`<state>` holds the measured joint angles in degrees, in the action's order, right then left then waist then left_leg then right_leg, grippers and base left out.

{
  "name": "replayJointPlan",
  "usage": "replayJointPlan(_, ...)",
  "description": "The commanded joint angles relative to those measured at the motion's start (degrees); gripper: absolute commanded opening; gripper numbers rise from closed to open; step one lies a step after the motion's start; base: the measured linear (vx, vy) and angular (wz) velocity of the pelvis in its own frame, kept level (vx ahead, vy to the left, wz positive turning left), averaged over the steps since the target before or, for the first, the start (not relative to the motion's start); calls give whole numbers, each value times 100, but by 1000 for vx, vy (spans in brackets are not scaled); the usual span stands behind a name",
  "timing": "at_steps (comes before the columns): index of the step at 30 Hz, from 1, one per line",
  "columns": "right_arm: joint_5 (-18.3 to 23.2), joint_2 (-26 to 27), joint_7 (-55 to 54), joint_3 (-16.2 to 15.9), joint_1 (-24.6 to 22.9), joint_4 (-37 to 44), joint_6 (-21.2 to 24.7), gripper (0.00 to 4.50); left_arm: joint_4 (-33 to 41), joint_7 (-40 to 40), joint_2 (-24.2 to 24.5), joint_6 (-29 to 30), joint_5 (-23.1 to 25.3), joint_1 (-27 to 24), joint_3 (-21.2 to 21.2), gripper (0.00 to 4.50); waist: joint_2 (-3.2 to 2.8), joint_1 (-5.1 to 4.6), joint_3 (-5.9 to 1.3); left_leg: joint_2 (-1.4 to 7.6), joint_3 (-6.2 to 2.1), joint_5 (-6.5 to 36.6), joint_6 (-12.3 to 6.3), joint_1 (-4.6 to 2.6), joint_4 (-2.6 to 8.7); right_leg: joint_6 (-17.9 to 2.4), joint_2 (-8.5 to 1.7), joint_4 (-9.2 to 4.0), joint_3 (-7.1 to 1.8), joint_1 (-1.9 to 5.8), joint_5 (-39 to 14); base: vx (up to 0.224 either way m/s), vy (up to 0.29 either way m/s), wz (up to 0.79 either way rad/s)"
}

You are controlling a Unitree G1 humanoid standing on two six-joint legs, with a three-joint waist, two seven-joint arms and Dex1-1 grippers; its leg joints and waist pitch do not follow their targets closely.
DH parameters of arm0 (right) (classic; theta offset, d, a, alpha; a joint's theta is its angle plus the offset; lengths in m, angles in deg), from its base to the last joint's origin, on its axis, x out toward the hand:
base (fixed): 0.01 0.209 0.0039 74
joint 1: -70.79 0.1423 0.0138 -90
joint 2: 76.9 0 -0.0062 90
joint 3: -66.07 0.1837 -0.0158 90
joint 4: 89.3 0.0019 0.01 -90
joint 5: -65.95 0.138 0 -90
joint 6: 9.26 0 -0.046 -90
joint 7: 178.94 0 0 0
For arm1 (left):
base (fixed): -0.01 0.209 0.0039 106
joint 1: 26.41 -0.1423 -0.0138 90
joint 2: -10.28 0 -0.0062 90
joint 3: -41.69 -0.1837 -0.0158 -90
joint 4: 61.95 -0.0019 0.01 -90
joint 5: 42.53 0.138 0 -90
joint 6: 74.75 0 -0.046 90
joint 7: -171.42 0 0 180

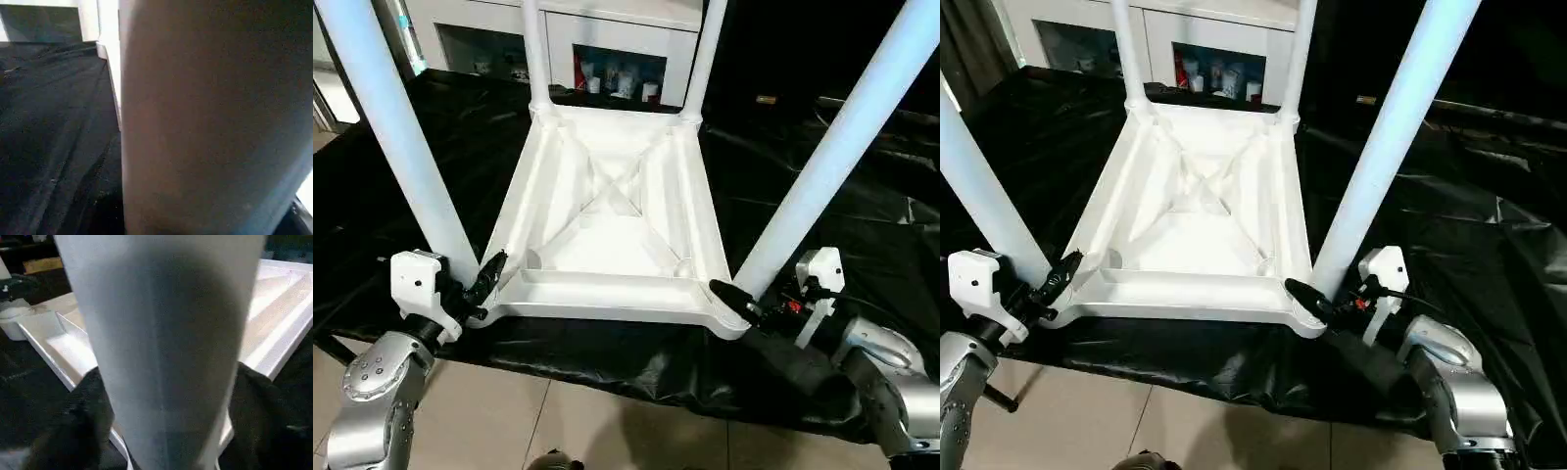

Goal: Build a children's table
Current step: Flip table

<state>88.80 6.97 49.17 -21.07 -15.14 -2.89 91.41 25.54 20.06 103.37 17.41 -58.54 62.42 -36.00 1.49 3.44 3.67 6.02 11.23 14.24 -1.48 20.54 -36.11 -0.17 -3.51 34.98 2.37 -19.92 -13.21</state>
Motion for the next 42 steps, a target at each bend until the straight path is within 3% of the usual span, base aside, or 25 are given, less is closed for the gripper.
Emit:
replayJointPlan(1, 73, 15, 0, 35, -39, -35, -31, 295, -47, 77, -17, 73, 75, 50, -268, 208, -16, -42, -238, 844, -412, 1152, 181, -110, 660, -1373, -711, -394, -388, 18, -734, 0, 0, 0)
replayJointPlan(4, 83, 102, -58, 38, -74, -38, -49, 275, -103, 49, -44, 60, 124, 105, -286, 207, -17, -34, -235, 837, -404, 1115, 144, -102, 652, -1381, -723, -403, -395, 21, -732, 0, 0, 0)
replayJointPlan(11, 110, 290, -245, 99, -242, 88, -77, 206, -250, -18, -88, 34, 217, 288, -361, 207, -37, -30, -225, 841, -408, 1425, 326, -137, 682, -1278, -702, -430, -400, -25, -1003, 0, 0, 0)
replayJointPlan(15, 102, 352, -347, 159, -315, 112, -98, 198, -435, 5, -126, -5, 313, 515, -475, 207, -37, -24, -230, 834, -398, 1371, 335, -149, 687, -1272, -689, -420, -396, -35, -834, 0, 0, 0)
replayJointPlan(17, 91, 382, -436, 196, -357, 129, -128, 197, -674, 13, -155, -72, 407, 770, -548, 207, -67, -10, -223, 822, -386, 1577, 426, -185, 690, -1241, -689, -450, -406, -70, -1017, 0, 0, 0)
replayJointPlan(19, 69, 391, -504, 233, -386, 138, -168, 197, -916, 27, -196, -128, 477, 1034, -624, 207, -63, -19, -228, 827, -398, 1578, 465, -159, 702, -1216, -696, -447, -402, -45, -996, 0, 0, 0)
replayJointPlan(20, 67, 391, -514, 240, -387, 136, -173, 197, -959, 29, -205, -136, 490, 1082, -639, 207, -62, -4, -240, 827, -390, 1569, 491, -192, 699, -1197, -686, -439, -395, -69, -936, 0, 0, 0)
replayJointPlan(21, 63, 391, -526, 249, -389, 134, -180, 197, -1011, 31, -215, -145, 505, 1140, -657, 207, -107, -11, -239, 825, -400, 1551, 508, -171, 705, -1198, -688, -426, -398, -56, -874, 0, 0, 0)
replayJointPlan(22, 46, 392, -562, 284, -403, 147, -204, 196, -1148, 53, -251, -179, 541, 1287, -719, 206, -91, -17, -243, 828, -400, 1534, 518, -162, 710, -1202, -684, -425, -388, -44, -812, 0, 0, 0)
replayJointPlan(23, 38, 374, -606, 345, -417, 159, -228, 196, -1339, 93, -324, -236, 601, 1489, -810, 206, -136, -16, -261, 829, -401, 1379, 513, -148, 700, -1241, -700, -389, -385, -27, -541, 0, 0, 0)
replayJointPlan(24, 24, 357, -644, 390, -424, 163, -250, 196, -1467, 130, -378, -279, 635, 1620, -874, 206, -114, -18, -267, 821, -379, 1345, 498, -161, 695, -1238, -686, -409, -379, -37, -481, 0, 0, 0)
replayJointPlan(27, 2, 292, -791, 575, -454, 160, -320, 196, -1914, 215, -593, -466, 768, 2047, -1080, 206, -125, 0, -299, 814, -328, 1114, 451, -206, 665, -1333, -666, -374, -360, -51, -17, 0, 0, 0)
replayJointPlan(30, -54, 249, -883, 663, -427, 74, -388, 195, -2134, 239, -760, -546, 830, 2275, -1210, 206, -111, 16, -339, 824, -331, 641, 243, -116, 633, -1444, -715, -291, -332, 45, 514, 0, 0, 0)
replayJointPlan(31, -141, 229, -966, 683, -337, -45, -441, 195, -2269, 211, -839, -600, 907, 2397, -1285, 206, -234, -17, -333, 817, -326, 733, 240, -127, 647, -1452, -673, -300, -312, 14, 601, 0, 0, 0)
replayJointPlan(32, -251, 223, -1058, 680, -256, -156, -513, 195, -2327, 180, -877, -617, 949, 2448, -1317, 206, -173, -50, -337, 818, -341, 870, 241, -115, 652, -1488, -677, -293, -306, 40, 570, 0, 0, 0)
replayJointPlan(34, -470, 213, -1196, 627, -137, -336, -648, 194, -2414, 55, -899, -638, 1034, 2500, -1330, 206, -170, -81, -318, 813, -336, 1055, 204, -78, 648, -1539, -731, -329, -328, 54, 287, 0, 0, 0)
replayJointPlan(35, -569, 206, -1270, 609, -75, -429, -697, 193, -2476, 15, -908, -660, 1064, 2537, -1332, 206, -233, -98, -314, 810, -347, 1152, 221, -74, 644, -1546, -747, -345, -338, 58, 74, 0, 0, 0)
replayJointPlan(36, -569, 206, -1270, 609, -75, -429, -697, 193, -2476, 15, -908, -660, 1064, 2537, -1332, 205, -187, -135, -301, 816, -349, 1238, 215, -62, 651, -1542, -740, -377, -345, 63, -69, 0, 0, 0)
replayJointPlan(37, -516, 239, -1239, 619, -4, -517, -668, 246, -2571, -14, -916, -711, 1094, 2584, -1323, 204, -175, -138, -306, 818, -349, 1259, 192, -71, 646, -1543, -743, -381, -345, 62, -112, 0, 0, 0)
replayJointPlan(39, -413, 311, -1169, 587, 75, -538, -555, 259, -2793, -107, -912, -831, 1169, 2684, -1262, 204, -144, -157, -311, 813, -346, 1188, 59, -58, 629, -1559, -752, -387, -356, 66, -168, 0, 0, 0)
replayJointPlan(42, -446, 358, -1260, 593, 101, -553, -594, 287, -2902, -144, -909, -907, 1190, 2733, -1198, 204, -155, -149, -305, 840, -348, 1086, -17, -56, 638, -1552, -749, -386, -345, 53, -262, 0, 0, 0)
